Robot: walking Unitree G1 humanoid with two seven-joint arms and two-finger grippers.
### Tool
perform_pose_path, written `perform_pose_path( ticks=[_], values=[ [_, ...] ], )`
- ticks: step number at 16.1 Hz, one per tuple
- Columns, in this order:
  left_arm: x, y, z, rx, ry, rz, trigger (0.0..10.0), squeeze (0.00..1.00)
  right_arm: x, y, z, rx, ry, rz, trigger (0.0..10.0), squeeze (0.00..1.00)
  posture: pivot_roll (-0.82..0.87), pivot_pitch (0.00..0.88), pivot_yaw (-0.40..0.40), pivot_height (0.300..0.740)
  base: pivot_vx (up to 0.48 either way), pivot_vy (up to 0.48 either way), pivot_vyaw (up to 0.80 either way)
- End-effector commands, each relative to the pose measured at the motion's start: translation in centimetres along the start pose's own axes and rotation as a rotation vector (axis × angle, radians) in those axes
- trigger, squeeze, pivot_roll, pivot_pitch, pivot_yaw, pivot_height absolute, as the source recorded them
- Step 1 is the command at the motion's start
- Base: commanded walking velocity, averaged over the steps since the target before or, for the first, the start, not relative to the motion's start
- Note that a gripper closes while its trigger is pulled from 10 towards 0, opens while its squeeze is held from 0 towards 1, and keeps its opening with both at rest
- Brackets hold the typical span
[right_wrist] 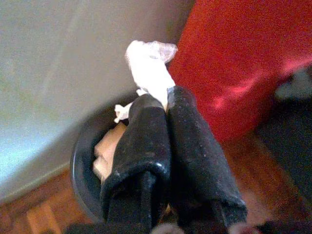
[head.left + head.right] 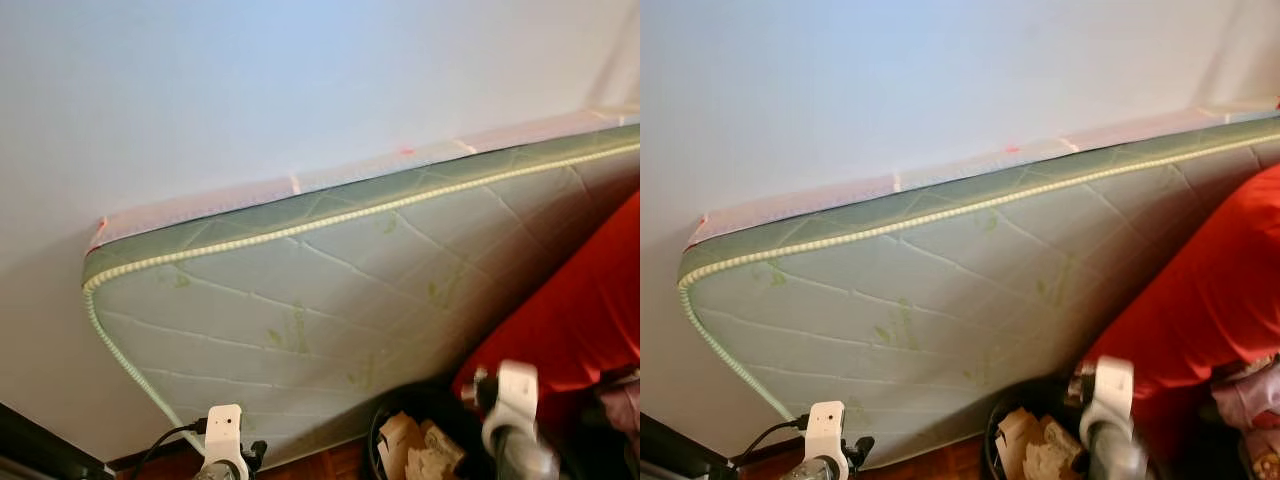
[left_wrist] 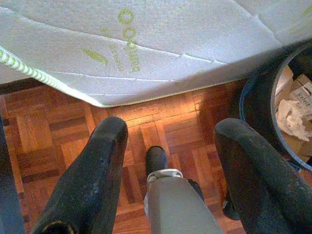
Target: Clean up the room
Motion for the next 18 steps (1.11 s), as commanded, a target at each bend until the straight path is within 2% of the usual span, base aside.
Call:
perform_pose_path(
  ticks=[1, 4, 10, 12, 14, 17, 18],
  values=[
    [0.4, 0.1, -0.2, 0.01, 0.001, 0.009, 10.0, 0.0, -0.8, -0.5, 2.7, -0.064, -0.008, -0.017, 10.0, 0.0, 0.08, 0.0, 0.028, 0.731, 0.0, 0.0, 0.0],
    [0.4, 0.1, -0.2, 0.009, 0.005, 0.01, 10.0, 0.0, -1.6, -0.5, 3.1, -0.083, 0.009, -0.065, 10.0, 0.0, 0.08, 0.0, 0.029, 0.731, 0.0, 0.0, 0.0],
    [0.4, 0.1, -0.3, 0.01, 0.01, 0.009, 10.0, 0.0, -1.8, -0.7, 3.9, -0.092, -0.025, -0.056, 10.0, 0.0, 0.08, 0.0, 0.029, 0.731, 0.0, 0.0, 0.0],
    [0.4, 0.1, -0.3, 0.011, 0.01, 0.009, 10.0, 0.0, -1.3, -0.7, 3.4, -0.057, -0.053, -0.004, 10.0, 0.0, 0.08, 0.0, 0.029, 0.731, 0.0, 0.0, 0.0],
    [0.4, 0.1, -0.3, 0.012, 0.008, 0.007, 10.0, 0.0, -0.7, -0.7, 3.1, -0.052, -0.032, 0.028, 10.0, 0.0, 0.08, 0.0, 0.028, 0.731, 0.0, 0.0, 0.0],
    [0.4, 0.1, -0.3, 0.013, 0.01, 0.004, 10.0, 0.0, -0.2, -0.6, 2.6, -0.043, -0.043, 0.037, 10.0, 0.0, 0.08, 0.0, 0.029, 0.731, 0.0, 0.0, 0.0],
    [0.4, 0.1, -0.3, 0.013, 0.01, 0.005, 10.0, 0.0, -0.2, -0.6, 2.5, -0.042, -0.047, 0.041, 10.0, 0.55, 0.08, 0.0, 0.028, 0.731, 0.0, 0.0, 0.0]
  ],
)
Point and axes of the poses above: a point about 5 cm out from each wrist's last joint towards the gripper, its own y axis pointing back from the gripper into the wrist, its own z axis along the axis of the wrist's last joint, x = y × z, the point moved 3 cm from there along -y, pointing out of the wrist towards the gripper, and after that the axes turned 1 degree about y, right-handed, at the moved point
